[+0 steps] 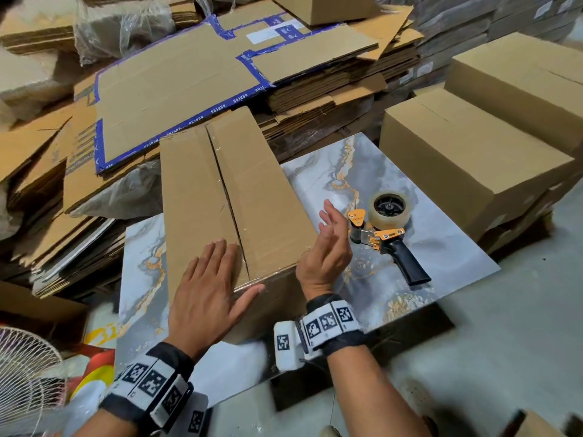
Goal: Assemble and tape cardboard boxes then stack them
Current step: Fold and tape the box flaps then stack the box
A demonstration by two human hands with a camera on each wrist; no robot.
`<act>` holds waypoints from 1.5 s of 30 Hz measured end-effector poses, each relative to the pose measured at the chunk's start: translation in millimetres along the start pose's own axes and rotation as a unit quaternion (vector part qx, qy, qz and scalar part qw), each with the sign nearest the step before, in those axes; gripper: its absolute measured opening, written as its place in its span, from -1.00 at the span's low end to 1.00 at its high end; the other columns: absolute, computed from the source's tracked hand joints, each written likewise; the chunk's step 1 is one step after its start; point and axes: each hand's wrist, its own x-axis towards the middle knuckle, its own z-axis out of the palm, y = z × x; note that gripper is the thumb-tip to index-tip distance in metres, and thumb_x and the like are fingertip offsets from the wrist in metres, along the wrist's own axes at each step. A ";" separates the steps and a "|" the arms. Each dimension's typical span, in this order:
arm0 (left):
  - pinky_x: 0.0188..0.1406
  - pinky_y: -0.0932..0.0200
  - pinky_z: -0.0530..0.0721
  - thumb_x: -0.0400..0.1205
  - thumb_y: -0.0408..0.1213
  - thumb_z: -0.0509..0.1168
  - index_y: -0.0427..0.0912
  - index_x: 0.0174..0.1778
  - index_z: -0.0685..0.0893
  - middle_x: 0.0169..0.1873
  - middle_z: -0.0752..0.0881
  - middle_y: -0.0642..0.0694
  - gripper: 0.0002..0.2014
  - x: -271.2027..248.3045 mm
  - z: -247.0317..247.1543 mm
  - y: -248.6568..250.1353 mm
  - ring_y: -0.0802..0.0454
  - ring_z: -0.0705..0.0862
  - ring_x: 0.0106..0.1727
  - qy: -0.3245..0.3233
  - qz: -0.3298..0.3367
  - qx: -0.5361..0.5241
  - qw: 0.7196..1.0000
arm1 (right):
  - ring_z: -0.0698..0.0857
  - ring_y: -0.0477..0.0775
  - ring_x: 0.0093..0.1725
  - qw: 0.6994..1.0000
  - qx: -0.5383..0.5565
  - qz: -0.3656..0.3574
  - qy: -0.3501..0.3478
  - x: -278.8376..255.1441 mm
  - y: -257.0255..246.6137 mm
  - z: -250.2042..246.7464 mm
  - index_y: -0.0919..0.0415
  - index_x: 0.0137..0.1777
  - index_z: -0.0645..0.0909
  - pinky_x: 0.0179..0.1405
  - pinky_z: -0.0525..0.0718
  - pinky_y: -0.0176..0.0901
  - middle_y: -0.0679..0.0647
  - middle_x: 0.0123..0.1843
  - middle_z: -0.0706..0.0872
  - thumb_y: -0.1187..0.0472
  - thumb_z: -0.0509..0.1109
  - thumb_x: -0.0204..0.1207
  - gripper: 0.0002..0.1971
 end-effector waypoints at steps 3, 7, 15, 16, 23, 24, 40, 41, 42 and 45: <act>0.60 -0.24 0.41 0.67 0.48 -0.11 -0.28 0.65 0.43 0.63 0.44 -0.29 -0.06 -1.4 -2.4 0.5 -0.24 0.39 0.67 -0.007 0.000 -0.001 1.000 | 0.78 0.13 0.20 0.998 -0.012 0.050 -0.036 -0.8 -0.5 -6.7 0.31 0.36 0.64 0.17 0.73 0.04 0.01 0.22 0.78 -0.09 0.04 0.73 -0.45; 0.58 -0.24 0.43 0.68 0.47 -0.13 -0.28 0.65 0.44 0.63 0.45 -0.29 -0.06 -2.1 -4.6 2.0 -0.25 0.41 0.66 -0.009 0.000 -0.003 1.000 | 0.75 0.08 0.21 0.991 0.016 0.124 -0.037 1.9 -0.2 -17.8 0.05 0.30 0.63 0.20 0.70 0.24 -0.37 0.14 0.74 -0.38 0.02 0.67 -0.40; 0.58 -0.21 0.43 0.68 0.48 -0.13 -0.26 0.67 0.43 0.63 0.44 -0.27 -0.07 -0.9 -3.6 1.6 -0.21 0.40 0.67 -0.002 -0.006 -0.003 1.000 | 0.79 0.12 0.15 0.993 0.044 0.100 0.039 -3.3 7.7 -1.5 -0.01 0.23 0.63 0.12 0.76 0.14 0.07 0.18 0.79 -0.07 0.05 0.75 -0.65; 0.57 -0.22 0.45 0.68 0.48 -0.12 -0.27 0.66 0.44 0.63 0.45 -0.27 -0.07 -0.8 -4.2 1.8 -0.22 0.41 0.66 -0.003 -0.005 -0.004 1.000 | 0.79 0.08 0.14 0.993 0.027 0.109 0.029 -8.7 13.7 -5.3 0.05 0.22 0.63 0.13 0.76 0.16 0.07 0.15 0.79 -0.05 0.03 0.76 -0.63; 0.57 -0.24 0.46 0.68 0.48 -0.13 -0.29 0.64 0.45 0.62 0.46 -0.29 -0.06 -0.1 -6.8 3.2 -0.26 0.42 0.65 -0.008 -0.006 -0.013 1.000 | 0.65 -0.25 0.33 0.974 0.015 0.211 -0.081 -34.7 -0.7 -32.8 0.01 0.34 0.57 0.29 0.52 -0.39 -0.19 0.31 0.68 -0.20 0.29 0.53 -0.54; 0.56 -0.25 0.47 0.68 0.48 -0.12 -0.29 0.64 0.45 0.62 0.46 -0.29 -0.06 -0.6 -6.3 2.8 -0.26 0.42 0.65 -0.007 -0.005 -0.013 1.000 | 0.59 -0.26 0.40 0.973 -0.025 0.197 -0.115 -38.7 -9.7 -32.2 0.07 0.46 0.52 0.37 0.45 -0.41 -0.22 0.39 0.61 -0.23 0.38 0.45 -0.36; 0.58 -0.25 0.46 0.68 0.47 -0.11 -0.30 0.64 0.44 0.62 0.46 -0.30 -0.06 -1.8 -7.7 4.2 -0.27 0.41 0.65 0.002 -0.004 -0.011 1.000 | 0.73 0.00 0.34 0.937 0.049 0.331 -0.103 30.6 -35.1 -27.8 0.19 0.27 0.75 0.41 0.61 -0.10 0.12 0.29 0.79 -0.07 0.06 0.83 -0.52; 0.58 -0.25 0.45 0.68 0.47 -0.11 -0.29 0.65 0.43 0.62 0.45 -0.30 -0.06 -1.6 -7.1 3.8 -0.26 0.41 0.66 0.002 -0.004 -0.009 1.000 | 0.66 -0.03 0.44 0.933 0.088 0.328 -0.115 40.1 -37.8 -20.7 0.18 0.41 0.67 0.49 0.54 -0.11 0.12 0.42 0.72 -0.13 0.00 0.82 -0.46; 0.58 -0.25 0.45 0.68 0.47 -0.11 -0.29 0.65 0.43 0.63 0.45 -0.29 -0.07 -1.5 -6.3 3.3 -0.26 0.41 0.66 0.002 -0.004 -0.008 1.000 | 0.58 -0.03 0.53 0.926 0.116 0.333 -0.135 47.1 -38.2 -14.7 0.14 0.53 0.57 0.54 0.47 -0.10 0.11 0.54 0.62 -0.21 -0.07 0.77 -0.39; 0.59 -0.26 0.45 0.67 0.47 -0.09 -0.29 0.66 0.41 0.63 0.45 -0.29 -0.07 -1.3 -4.2 2.1 -0.26 0.40 0.66 0.000 -0.006 -0.010 1.000 | 0.44 -0.03 0.64 0.909 0.131 0.354 -0.175 50.1 -27.4 -6.6 -0.03 0.69 0.36 0.49 0.39 -0.06 0.05 0.69 0.43 -0.35 -0.21 0.72 -0.29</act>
